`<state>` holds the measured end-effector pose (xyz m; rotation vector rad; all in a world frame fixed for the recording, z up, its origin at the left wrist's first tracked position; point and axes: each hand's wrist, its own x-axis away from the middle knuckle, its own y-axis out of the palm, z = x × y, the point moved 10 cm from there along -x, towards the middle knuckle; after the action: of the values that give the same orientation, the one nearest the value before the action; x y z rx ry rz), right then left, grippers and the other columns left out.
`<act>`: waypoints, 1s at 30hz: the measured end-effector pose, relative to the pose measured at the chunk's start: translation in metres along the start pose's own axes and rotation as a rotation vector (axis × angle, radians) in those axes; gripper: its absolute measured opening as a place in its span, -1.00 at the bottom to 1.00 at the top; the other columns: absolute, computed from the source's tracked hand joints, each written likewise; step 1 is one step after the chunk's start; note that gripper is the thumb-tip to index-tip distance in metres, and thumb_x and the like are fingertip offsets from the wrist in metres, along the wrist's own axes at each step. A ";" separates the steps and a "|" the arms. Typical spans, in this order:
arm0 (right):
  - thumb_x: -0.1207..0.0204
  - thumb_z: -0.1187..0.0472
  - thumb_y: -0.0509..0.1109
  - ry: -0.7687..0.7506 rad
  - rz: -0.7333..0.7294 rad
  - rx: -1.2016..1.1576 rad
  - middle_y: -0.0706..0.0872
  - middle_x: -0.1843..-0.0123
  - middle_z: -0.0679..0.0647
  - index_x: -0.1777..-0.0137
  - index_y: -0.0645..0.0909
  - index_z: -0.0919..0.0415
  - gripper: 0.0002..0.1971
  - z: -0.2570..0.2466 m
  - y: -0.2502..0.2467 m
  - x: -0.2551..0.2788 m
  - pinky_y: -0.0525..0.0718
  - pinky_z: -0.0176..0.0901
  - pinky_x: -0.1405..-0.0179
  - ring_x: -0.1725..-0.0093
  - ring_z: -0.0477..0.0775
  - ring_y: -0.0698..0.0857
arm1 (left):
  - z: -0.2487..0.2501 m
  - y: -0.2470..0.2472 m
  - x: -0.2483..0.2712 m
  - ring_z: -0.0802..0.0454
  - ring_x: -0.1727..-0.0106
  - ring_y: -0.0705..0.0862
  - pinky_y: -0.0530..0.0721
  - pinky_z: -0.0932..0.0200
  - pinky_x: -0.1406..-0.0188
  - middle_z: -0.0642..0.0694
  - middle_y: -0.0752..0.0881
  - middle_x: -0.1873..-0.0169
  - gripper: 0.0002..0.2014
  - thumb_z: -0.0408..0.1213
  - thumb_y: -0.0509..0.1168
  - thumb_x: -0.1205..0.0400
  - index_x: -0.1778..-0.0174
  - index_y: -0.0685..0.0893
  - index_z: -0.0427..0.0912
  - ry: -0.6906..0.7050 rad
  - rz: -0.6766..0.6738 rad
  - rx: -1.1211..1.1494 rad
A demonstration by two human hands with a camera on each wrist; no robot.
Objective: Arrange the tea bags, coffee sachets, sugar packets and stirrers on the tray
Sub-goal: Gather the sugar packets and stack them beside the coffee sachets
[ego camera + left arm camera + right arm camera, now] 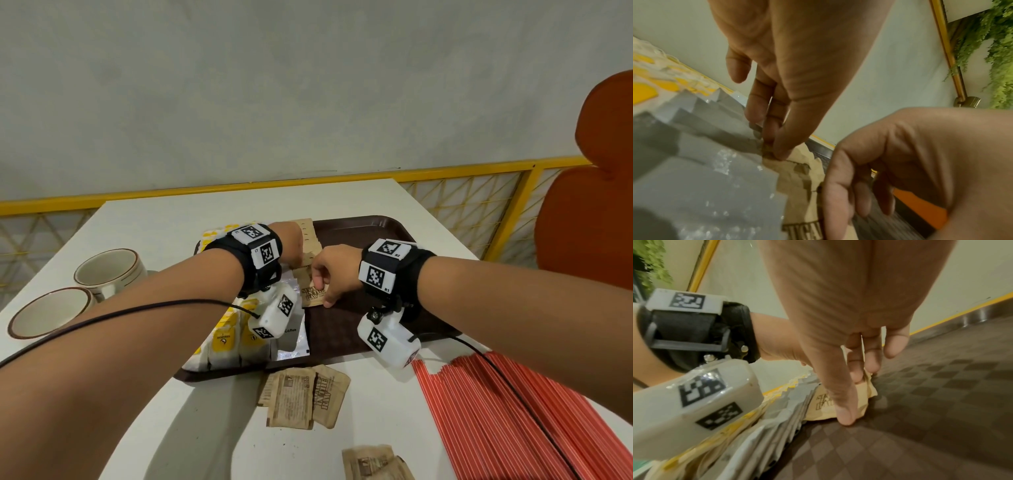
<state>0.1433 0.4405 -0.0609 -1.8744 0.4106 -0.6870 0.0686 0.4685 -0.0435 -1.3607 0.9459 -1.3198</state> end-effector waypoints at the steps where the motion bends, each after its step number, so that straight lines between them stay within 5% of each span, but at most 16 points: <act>1: -0.27 0.25 0.65 0.000 0.003 -0.028 0.63 0.30 -0.05 0.21 0.60 0.11 -0.75 0.000 -0.001 0.002 0.51 -0.32 0.36 0.32 -0.08 0.61 | -0.001 -0.004 0.002 -0.10 -0.04 0.72 0.60 0.13 0.07 -0.18 0.77 -0.02 -0.79 -0.26 0.40 -0.55 -0.02 0.76 -0.29 0.003 0.024 0.030; 7: -0.31 0.19 0.64 0.017 0.149 -0.141 0.63 0.32 -0.14 0.14 0.68 0.15 -0.80 0.001 -0.039 0.048 0.52 -0.37 0.26 0.34 -0.20 0.57 | -0.021 -0.035 0.051 0.05 0.10 0.66 0.53 0.20 0.13 -0.03 0.76 0.13 -0.93 -0.28 0.39 -0.55 0.16 0.78 -0.16 0.073 0.209 0.229; 10: -0.32 0.17 0.64 -0.036 0.042 -0.180 0.74 0.20 -0.04 0.09 0.71 0.12 -0.79 -0.011 -0.025 0.090 0.59 -0.35 0.18 0.28 -0.19 0.64 | -0.016 -0.029 0.098 0.25 0.25 0.64 0.52 0.30 0.22 0.12 0.73 0.27 -0.88 -0.32 0.40 -0.54 0.28 0.75 -0.04 0.211 0.204 0.339; 14: -0.34 0.13 0.63 -0.170 -0.249 -0.096 0.63 -0.02 -0.22 -0.17 0.66 -0.06 -0.60 -0.053 0.035 0.152 0.58 -0.51 0.14 0.08 -0.25 0.61 | 0.033 0.030 0.166 0.30 0.13 0.64 0.52 0.50 0.15 0.20 0.73 0.10 -0.88 -0.19 0.40 -0.57 0.00 0.78 0.05 0.449 -0.121 0.186; 17: -0.31 0.21 0.64 -0.305 -0.378 0.030 0.42 -0.35 -0.12 -0.48 0.45 -0.07 -0.27 -0.080 0.077 0.183 0.39 -0.69 -0.07 -0.10 -0.43 0.38 | 0.056 0.061 0.198 0.22 -0.04 0.61 0.55 0.35 -0.04 0.14 0.66 -0.11 -0.69 -0.23 0.36 -0.59 -0.26 0.68 0.07 0.566 -0.213 -0.067; 20: -0.28 0.22 0.64 -0.374 -0.371 0.136 0.29 -0.42 -0.10 -0.52 0.38 -0.14 -0.18 -0.094 0.098 0.193 0.37 -0.31 -0.38 -0.34 -0.12 0.28 | 0.059 0.063 0.207 0.06 -0.14 0.61 0.57 0.16 -0.15 0.05 0.65 -0.18 -0.58 -0.30 0.35 -0.57 -0.36 0.60 0.02 0.541 -0.184 -0.149; 23: -0.29 0.24 0.62 -0.373 -0.359 0.157 0.41 -0.29 -0.02 -0.42 0.48 -0.06 -0.31 -0.103 0.103 0.192 0.42 -0.21 -0.25 -0.28 0.01 0.35 | 0.062 0.068 0.212 -0.02 -0.15 0.59 0.56 0.09 -0.15 -0.06 0.63 -0.17 -0.55 -0.30 0.39 -0.55 -0.39 0.57 -0.06 0.520 -0.160 -0.138; 27: -0.30 0.24 0.62 -0.327 -0.300 0.228 0.48 -0.13 -0.01 -0.21 0.59 0.09 -0.52 -0.104 0.098 0.180 0.38 -0.31 0.19 -0.06 -0.07 0.42 | 0.058 0.074 0.210 -0.03 -0.15 0.58 0.51 0.19 -0.05 -0.09 0.57 -0.15 -0.52 -0.19 0.41 -0.55 -0.39 0.52 -0.11 0.440 -0.107 -0.150; 30: -0.30 0.26 0.63 -0.272 -0.275 0.168 0.54 -0.14 0.07 -0.10 0.64 0.20 -0.62 -0.094 0.095 0.176 0.43 -0.49 0.28 0.09 -0.10 0.45 | 0.053 0.077 0.212 -0.04 -0.11 0.57 0.50 0.20 0.00 -0.06 0.50 -0.06 -0.59 -0.12 0.41 -0.55 -0.32 0.59 -0.07 0.425 -0.100 -0.189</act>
<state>0.2233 0.2351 -0.0735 -1.8479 -0.0799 -0.6138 0.1510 0.2533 -0.0663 -1.3047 1.3304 -1.6700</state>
